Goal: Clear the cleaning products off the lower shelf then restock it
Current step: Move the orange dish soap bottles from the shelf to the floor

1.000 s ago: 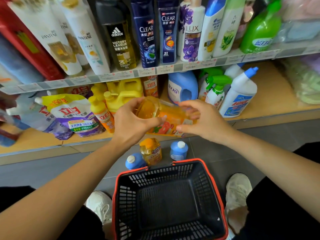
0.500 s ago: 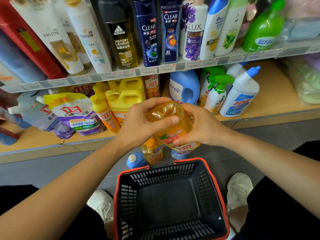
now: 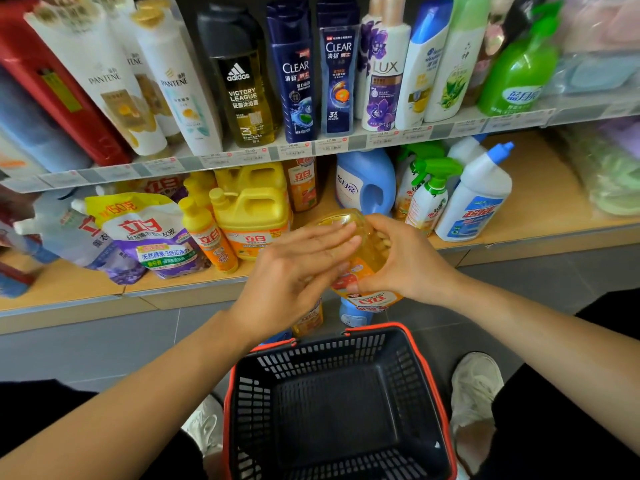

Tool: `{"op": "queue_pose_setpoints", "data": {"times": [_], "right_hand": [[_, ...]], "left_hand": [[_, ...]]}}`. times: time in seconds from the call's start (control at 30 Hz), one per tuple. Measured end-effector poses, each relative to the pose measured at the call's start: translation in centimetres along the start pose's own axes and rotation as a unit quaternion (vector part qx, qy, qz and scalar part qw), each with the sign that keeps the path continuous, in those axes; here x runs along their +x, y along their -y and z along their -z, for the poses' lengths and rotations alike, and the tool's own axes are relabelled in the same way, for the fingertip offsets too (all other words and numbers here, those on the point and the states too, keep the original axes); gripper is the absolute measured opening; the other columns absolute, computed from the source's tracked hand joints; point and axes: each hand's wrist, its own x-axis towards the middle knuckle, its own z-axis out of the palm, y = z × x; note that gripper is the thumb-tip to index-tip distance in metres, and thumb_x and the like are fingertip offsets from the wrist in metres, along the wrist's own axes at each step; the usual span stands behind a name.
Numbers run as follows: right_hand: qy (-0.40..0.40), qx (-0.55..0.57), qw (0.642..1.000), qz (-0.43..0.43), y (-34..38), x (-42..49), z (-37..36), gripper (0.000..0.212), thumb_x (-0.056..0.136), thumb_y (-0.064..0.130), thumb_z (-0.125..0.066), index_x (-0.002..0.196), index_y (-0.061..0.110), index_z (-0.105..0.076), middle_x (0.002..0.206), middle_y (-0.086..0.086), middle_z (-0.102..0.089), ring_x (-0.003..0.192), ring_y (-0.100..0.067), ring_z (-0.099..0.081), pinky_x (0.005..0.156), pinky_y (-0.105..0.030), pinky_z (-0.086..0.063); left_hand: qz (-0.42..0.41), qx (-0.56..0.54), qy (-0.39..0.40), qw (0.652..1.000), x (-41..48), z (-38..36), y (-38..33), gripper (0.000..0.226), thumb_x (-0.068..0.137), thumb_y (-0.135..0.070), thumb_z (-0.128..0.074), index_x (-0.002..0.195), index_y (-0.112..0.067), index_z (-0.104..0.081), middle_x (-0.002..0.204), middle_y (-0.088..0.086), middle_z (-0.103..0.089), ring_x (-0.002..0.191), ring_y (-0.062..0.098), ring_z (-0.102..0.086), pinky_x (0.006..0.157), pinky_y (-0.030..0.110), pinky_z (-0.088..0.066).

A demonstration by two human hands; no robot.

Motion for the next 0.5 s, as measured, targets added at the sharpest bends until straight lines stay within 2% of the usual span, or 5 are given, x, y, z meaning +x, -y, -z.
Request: {"op": "queue_pose_setpoints", "data": {"times": [0.1, 0.23, 0.3, 0.37, 0.5], "right_hand": [[0.006, 0.007, 1.0, -0.006, -0.1, 0.0, 0.0, 0.075, 0.054, 0.032, -0.098, 0.119, 0.032, -0.062, 0.107, 0.015, -0.072, 0.098, -0.003, -0.07, 0.084, -0.03, -0.058], [-0.006, -0.007, 1.0, -0.005, 0.2, -0.2, 0.0, 0.079, 0.054, 0.035, -0.099, 0.123, 0.027, -0.062, 0.111, 0.014, -0.071, 0.102, 0.0, -0.068, 0.087, -0.027, -0.057], [-0.013, -0.01, 1.0, -0.002, 0.4, -0.2, 0.1, 0.082, 0.054, 0.035, -0.099, 0.126, 0.026, -0.062, 0.113, 0.015, -0.071, 0.104, 0.001, -0.067, 0.088, -0.025, -0.056], [-0.018, -0.013, 1.0, 0.0, 0.5, -0.3, 0.3, 0.083, 0.054, 0.033, -0.099, 0.127, 0.024, -0.061, 0.114, 0.014, -0.071, 0.104, 0.0, -0.067, 0.089, -0.025, -0.056], [-0.017, -0.034, 0.999, -0.001, 0.7, -0.4, 0.6, 0.089, 0.055, 0.033, -0.099, 0.134, 0.026, -0.057, 0.118, 0.014, -0.069, 0.108, -0.001, -0.065, 0.092, -0.024, -0.055]], "left_hand": [[0.004, -0.002, -0.048, 0.999, 0.0, 0.1, -0.1, 0.024, 0.088, -0.012, -0.079, 0.111, -0.008, -0.077, 0.119, 0.004, -0.073, 0.107, 0.016, -0.072, 0.085, 0.042, -0.058], [0.064, 0.002, -0.064, 0.996, 0.3, 1.1, 0.2, 0.017, 0.088, -0.025, -0.079, 0.091, -0.008, -0.081, 0.097, 0.0, -0.078, 0.091, 0.012, -0.074, 0.074, 0.04, -0.059], [0.076, 0.019, -0.063, 0.995, 0.4, 1.4, 0.3, 0.021, 0.091, -0.03, -0.074, 0.085, -0.01, -0.081, 0.093, -0.002, -0.077, 0.09, 0.013, -0.071, 0.073, 0.04, -0.056], [0.123, 0.033, -0.06, 0.99, 0.6, 1.5, 0.5, 0.026, 0.09, -0.038, -0.073, 0.084, -0.014, -0.08, 0.095, -0.003, -0.073, 0.095, 0.017, -0.066, 0.078, 0.042, -0.052], [0.3, -0.12, -0.049, 0.945, 1.1, 1.6, 0.7, 0.032, 0.076, -0.04, -0.082, 0.095, -0.017, -0.068, 0.105, 0.004, -0.059, 0.102, 0.022, -0.059, 0.085, 0.045, -0.054]]}}
